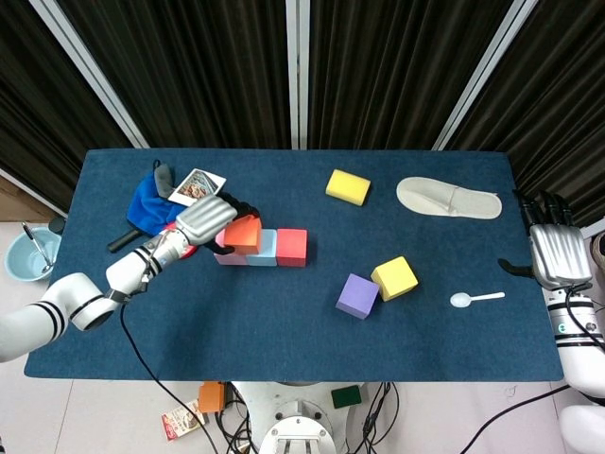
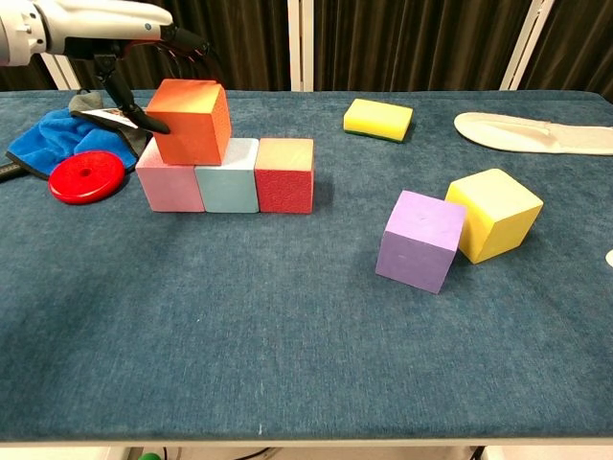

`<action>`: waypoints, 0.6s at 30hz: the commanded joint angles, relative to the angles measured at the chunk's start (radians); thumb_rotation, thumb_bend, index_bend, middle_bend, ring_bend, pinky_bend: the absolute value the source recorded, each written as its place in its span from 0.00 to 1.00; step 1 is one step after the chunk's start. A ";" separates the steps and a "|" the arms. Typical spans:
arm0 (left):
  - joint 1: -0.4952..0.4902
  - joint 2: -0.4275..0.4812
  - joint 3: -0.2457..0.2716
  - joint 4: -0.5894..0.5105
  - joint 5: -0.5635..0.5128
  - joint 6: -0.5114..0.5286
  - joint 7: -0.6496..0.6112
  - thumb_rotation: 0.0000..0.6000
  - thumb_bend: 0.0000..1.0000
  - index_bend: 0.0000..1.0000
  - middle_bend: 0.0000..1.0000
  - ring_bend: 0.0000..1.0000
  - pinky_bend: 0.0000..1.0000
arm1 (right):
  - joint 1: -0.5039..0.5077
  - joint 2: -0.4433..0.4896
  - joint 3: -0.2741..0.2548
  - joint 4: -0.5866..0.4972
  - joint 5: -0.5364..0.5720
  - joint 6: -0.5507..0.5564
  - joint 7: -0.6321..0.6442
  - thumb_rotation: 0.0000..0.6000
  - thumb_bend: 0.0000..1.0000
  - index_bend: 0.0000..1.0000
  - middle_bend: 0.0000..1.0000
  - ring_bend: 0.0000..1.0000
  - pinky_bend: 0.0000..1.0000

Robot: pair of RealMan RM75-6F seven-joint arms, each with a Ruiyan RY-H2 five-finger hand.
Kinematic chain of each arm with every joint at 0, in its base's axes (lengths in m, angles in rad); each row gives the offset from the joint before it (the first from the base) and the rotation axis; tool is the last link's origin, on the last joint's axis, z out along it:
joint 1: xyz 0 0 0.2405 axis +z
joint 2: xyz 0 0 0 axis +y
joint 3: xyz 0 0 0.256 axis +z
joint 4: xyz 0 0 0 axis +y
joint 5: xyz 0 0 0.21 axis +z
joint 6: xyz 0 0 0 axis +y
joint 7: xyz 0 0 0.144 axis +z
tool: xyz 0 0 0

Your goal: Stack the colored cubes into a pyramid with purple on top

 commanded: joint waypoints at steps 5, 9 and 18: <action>0.002 -0.002 -0.005 -0.006 -0.011 -0.011 0.016 1.00 0.18 0.29 0.28 0.30 0.26 | -0.001 -0.002 0.000 0.002 0.001 -0.002 0.000 1.00 0.07 0.00 0.13 0.00 0.00; 0.003 -0.001 -0.007 -0.011 -0.014 -0.015 0.025 1.00 0.18 0.29 0.28 0.30 0.26 | -0.001 -0.002 0.000 0.003 0.002 -0.004 0.000 1.00 0.07 0.00 0.13 0.00 0.00; 0.009 0.007 -0.013 -0.021 -0.018 -0.010 0.030 1.00 0.18 0.29 0.27 0.30 0.26 | 0.002 -0.004 0.003 0.003 0.002 -0.004 -0.005 1.00 0.07 0.00 0.13 0.00 0.00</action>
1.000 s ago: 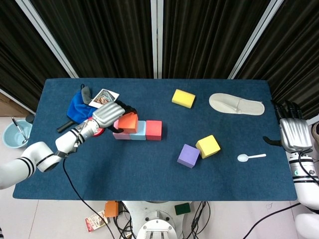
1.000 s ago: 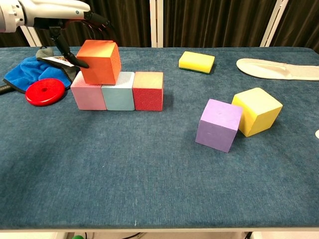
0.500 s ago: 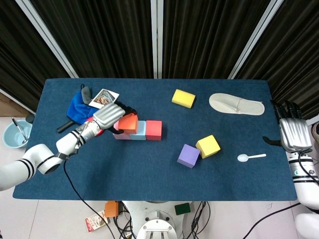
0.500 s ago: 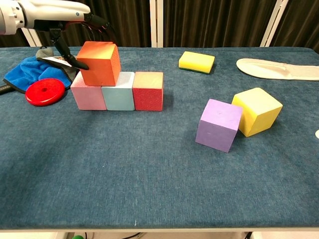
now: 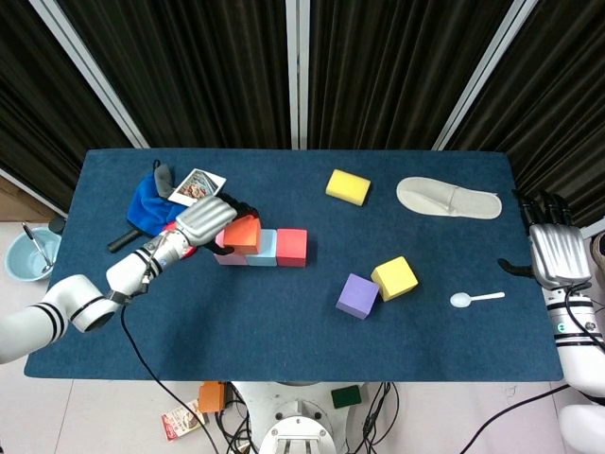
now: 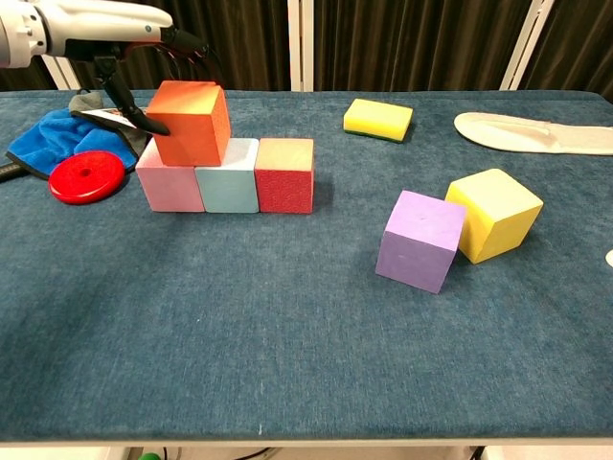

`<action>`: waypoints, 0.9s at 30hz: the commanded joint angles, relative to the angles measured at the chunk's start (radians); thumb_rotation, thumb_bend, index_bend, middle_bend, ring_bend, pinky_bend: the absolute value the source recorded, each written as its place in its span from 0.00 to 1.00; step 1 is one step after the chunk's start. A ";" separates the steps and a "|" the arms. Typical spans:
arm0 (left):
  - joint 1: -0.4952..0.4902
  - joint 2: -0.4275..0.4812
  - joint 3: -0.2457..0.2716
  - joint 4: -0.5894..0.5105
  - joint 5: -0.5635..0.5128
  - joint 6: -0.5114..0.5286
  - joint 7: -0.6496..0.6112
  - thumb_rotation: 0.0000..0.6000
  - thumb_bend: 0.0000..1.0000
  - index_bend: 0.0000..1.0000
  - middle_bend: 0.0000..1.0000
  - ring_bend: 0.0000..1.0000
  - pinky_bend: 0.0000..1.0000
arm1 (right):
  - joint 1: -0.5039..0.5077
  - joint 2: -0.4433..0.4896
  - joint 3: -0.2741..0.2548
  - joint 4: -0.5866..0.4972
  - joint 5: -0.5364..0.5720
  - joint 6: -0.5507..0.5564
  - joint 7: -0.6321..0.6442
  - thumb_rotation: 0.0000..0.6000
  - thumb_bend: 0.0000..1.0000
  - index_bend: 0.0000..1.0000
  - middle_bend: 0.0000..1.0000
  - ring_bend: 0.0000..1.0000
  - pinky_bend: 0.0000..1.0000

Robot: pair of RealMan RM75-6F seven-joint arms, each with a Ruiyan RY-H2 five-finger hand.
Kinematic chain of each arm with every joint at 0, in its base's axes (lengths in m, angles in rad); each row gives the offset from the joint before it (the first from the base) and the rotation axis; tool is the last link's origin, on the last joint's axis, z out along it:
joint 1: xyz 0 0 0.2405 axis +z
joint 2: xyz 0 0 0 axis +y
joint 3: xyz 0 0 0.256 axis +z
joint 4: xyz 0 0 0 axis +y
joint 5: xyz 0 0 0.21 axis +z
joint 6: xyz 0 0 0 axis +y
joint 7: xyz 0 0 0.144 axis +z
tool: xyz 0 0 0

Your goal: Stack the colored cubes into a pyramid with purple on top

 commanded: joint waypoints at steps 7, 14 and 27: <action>0.001 -0.004 0.000 -0.011 0.002 -0.005 0.020 1.00 0.18 0.28 0.27 0.30 0.26 | 0.000 -0.002 -0.001 0.002 0.002 -0.002 -0.002 1.00 0.07 0.00 0.13 0.00 0.00; 0.006 -0.008 -0.005 -0.003 -0.010 -0.006 0.027 1.00 0.18 0.28 0.26 0.29 0.26 | -0.001 -0.002 0.000 0.004 0.003 -0.004 0.003 1.00 0.07 0.00 0.13 0.00 0.00; 0.000 -0.004 -0.001 -0.010 -0.001 -0.025 0.030 0.97 0.18 0.22 0.20 0.25 0.25 | -0.002 -0.004 0.002 0.008 0.001 -0.001 0.008 1.00 0.07 0.00 0.13 0.00 0.00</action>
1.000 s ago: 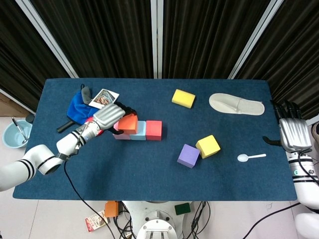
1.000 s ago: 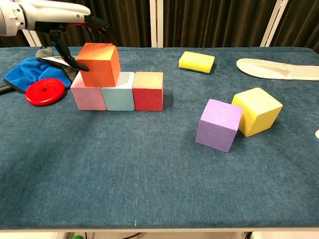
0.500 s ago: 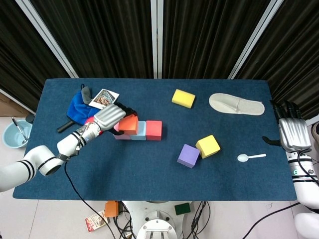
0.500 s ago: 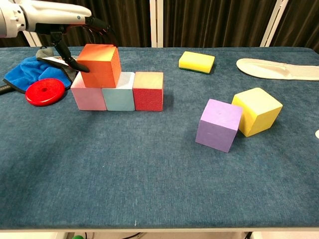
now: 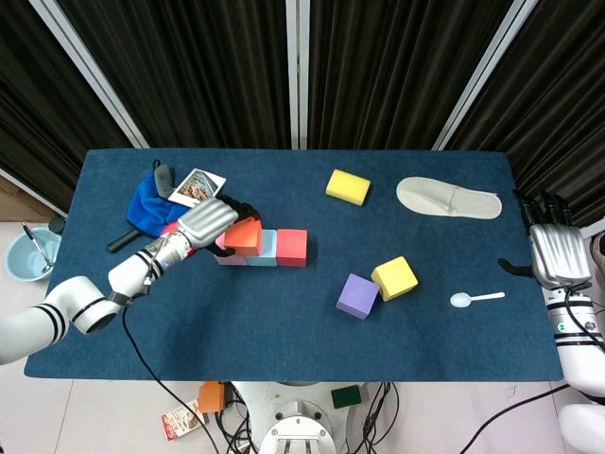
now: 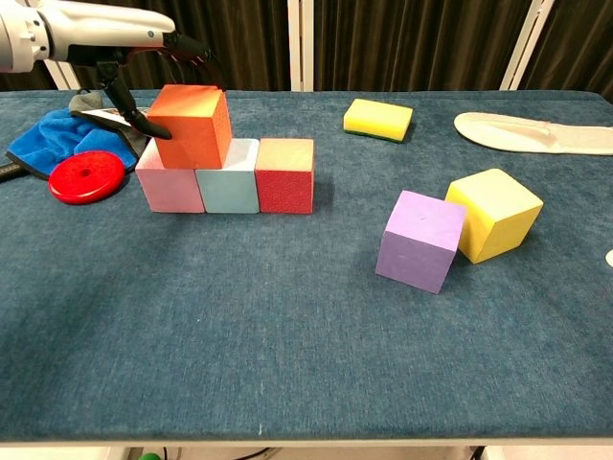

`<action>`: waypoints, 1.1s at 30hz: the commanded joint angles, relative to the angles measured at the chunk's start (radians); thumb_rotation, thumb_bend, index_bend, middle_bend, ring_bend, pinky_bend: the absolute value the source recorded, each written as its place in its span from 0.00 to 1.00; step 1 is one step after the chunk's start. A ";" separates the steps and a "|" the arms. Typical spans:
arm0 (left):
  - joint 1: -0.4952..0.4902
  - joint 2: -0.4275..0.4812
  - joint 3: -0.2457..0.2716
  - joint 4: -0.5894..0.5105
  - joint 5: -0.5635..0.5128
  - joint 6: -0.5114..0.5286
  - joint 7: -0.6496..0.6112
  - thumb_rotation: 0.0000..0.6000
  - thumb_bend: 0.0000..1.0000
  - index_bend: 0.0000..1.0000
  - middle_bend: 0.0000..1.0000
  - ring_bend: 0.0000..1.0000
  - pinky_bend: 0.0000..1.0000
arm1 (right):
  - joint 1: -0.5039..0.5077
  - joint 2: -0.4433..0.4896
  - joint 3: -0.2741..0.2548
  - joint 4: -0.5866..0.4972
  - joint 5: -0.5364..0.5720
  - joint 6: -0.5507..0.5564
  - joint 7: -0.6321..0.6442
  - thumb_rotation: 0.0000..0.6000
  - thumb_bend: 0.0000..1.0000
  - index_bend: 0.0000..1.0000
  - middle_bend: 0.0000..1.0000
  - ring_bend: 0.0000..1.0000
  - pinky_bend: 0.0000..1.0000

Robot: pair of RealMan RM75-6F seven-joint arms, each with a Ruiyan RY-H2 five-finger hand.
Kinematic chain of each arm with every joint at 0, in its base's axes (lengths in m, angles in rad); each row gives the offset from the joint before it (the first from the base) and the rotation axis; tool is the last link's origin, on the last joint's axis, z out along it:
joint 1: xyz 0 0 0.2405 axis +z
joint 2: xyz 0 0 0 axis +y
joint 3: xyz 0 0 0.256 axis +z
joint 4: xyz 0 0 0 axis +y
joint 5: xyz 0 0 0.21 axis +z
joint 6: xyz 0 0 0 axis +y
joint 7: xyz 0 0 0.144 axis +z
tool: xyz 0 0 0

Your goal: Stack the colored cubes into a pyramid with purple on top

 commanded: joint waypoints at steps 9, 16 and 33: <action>-0.001 0.007 0.004 -0.006 0.004 -0.007 0.014 0.86 0.18 0.19 0.15 0.22 0.24 | -0.001 -0.001 0.002 0.004 0.000 -0.003 0.010 1.00 0.07 0.00 0.13 0.00 0.00; 0.007 0.033 0.003 -0.036 0.003 0.002 0.033 0.68 0.18 0.14 0.03 0.11 0.23 | 0.005 -0.004 -0.001 0.006 -0.004 -0.015 0.011 1.00 0.07 0.00 0.13 0.00 0.00; 0.210 0.229 -0.018 -0.262 -0.175 0.186 0.279 0.74 0.17 0.12 0.03 0.09 0.19 | 0.104 -0.095 -0.142 0.118 -0.192 -0.285 0.032 1.00 0.04 0.12 0.18 0.00 0.00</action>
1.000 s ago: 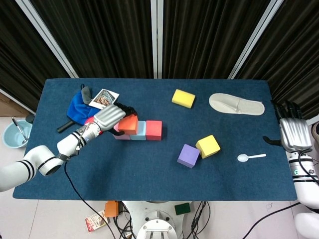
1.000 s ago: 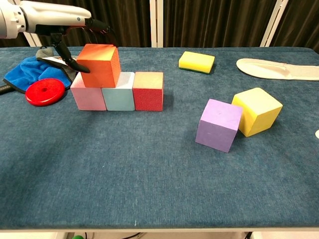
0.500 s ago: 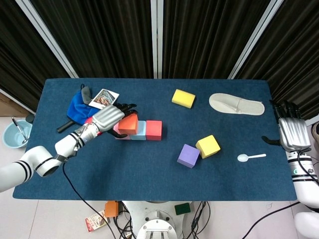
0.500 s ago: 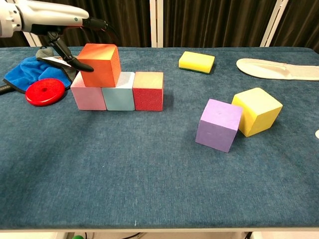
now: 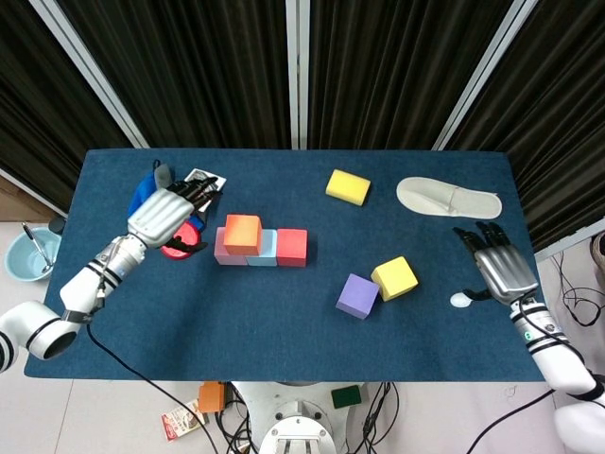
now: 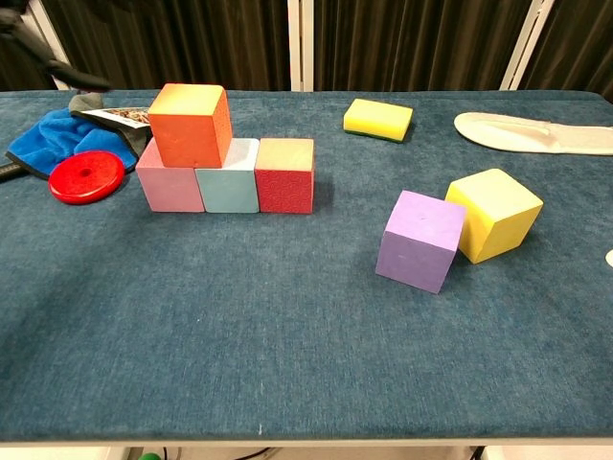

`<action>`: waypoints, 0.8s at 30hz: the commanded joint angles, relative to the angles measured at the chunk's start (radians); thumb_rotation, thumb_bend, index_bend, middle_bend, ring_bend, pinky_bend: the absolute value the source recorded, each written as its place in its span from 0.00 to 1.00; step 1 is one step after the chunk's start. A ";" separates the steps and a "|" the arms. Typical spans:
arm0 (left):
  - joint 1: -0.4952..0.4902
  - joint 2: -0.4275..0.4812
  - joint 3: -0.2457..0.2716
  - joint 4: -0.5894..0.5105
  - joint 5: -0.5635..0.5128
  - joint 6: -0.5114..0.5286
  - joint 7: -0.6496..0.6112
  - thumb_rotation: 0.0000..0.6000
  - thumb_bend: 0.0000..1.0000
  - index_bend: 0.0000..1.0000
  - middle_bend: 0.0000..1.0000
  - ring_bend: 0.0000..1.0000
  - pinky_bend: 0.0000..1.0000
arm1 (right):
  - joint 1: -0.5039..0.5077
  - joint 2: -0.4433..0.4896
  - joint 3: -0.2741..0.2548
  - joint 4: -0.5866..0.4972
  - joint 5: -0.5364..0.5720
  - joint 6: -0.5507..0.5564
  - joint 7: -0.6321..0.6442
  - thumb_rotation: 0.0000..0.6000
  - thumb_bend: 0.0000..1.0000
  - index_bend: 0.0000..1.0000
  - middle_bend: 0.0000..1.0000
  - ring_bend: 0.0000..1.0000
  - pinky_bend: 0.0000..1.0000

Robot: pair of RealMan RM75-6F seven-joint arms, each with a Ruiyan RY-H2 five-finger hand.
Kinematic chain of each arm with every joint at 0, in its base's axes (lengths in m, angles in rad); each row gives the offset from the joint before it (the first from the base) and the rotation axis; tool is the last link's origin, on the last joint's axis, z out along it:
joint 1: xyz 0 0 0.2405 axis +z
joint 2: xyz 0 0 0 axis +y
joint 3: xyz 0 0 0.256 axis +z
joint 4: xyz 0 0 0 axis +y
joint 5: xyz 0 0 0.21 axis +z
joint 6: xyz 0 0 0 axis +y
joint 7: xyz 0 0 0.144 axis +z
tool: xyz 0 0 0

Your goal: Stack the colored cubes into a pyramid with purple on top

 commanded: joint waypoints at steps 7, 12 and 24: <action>0.122 0.071 0.010 -0.121 -0.068 0.086 0.086 0.75 0.17 0.12 0.03 0.09 0.18 | 0.087 -0.145 -0.033 0.159 -0.046 -0.128 0.041 1.00 0.05 0.14 0.19 0.00 0.00; 0.152 0.071 0.010 -0.132 -0.060 0.115 0.115 0.75 0.17 0.12 0.03 0.09 0.18 | 0.120 -0.214 -0.033 0.233 -0.093 -0.137 0.076 1.00 0.05 0.15 0.19 0.00 0.00; 0.193 0.080 0.006 -0.160 -0.037 0.130 0.129 0.75 0.17 0.12 0.03 0.09 0.18 | 0.181 -0.308 -0.039 0.317 -0.159 -0.151 0.143 1.00 0.05 0.22 0.20 0.00 0.00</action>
